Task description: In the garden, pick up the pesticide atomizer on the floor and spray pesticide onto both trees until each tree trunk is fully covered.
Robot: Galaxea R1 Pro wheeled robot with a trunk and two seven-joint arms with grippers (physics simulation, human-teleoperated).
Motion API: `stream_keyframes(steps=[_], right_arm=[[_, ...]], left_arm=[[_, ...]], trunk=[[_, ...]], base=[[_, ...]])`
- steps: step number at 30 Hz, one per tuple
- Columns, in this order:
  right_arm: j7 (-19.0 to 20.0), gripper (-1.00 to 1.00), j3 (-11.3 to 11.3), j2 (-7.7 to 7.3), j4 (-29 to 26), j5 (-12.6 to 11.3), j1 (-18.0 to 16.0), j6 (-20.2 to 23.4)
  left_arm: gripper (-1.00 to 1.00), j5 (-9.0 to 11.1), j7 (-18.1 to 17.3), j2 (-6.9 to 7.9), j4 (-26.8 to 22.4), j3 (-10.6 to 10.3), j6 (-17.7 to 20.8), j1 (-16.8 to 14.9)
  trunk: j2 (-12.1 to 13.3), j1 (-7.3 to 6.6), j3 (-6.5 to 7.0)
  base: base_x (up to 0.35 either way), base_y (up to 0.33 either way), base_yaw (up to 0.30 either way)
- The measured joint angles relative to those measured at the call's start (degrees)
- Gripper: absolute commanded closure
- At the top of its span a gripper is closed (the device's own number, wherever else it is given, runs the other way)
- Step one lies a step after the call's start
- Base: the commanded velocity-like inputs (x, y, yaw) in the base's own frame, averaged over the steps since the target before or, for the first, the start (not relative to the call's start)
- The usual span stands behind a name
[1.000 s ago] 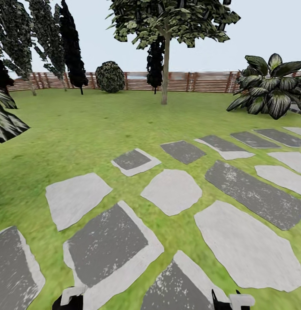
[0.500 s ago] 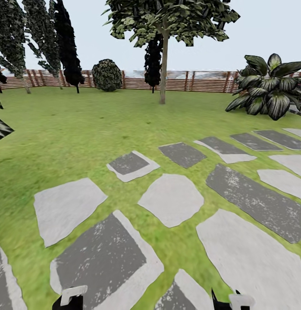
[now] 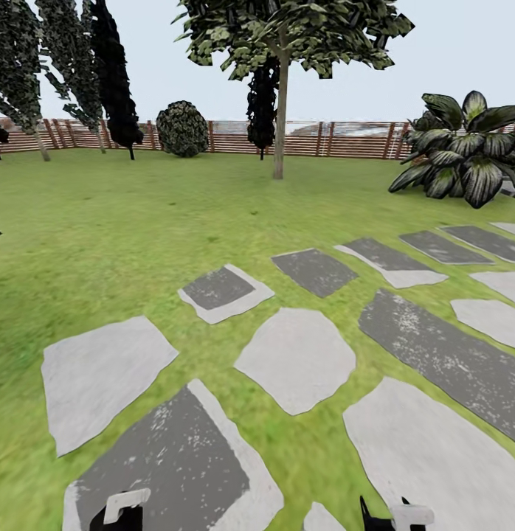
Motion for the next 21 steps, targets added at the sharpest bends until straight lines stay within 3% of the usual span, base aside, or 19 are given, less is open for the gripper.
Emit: stream_keyframes(steps=[21], right_arm=[[0.0,-1.0,0.0,0.18,0.0,0.0,0.0,0.0]], left_arm=[[1.0,0.0,0.0,-0.01,0.0,0.0,0.0,0.0]], trunk=[[0.0,0.0,0.0]], base=[[0.339,0.0,0.0]])
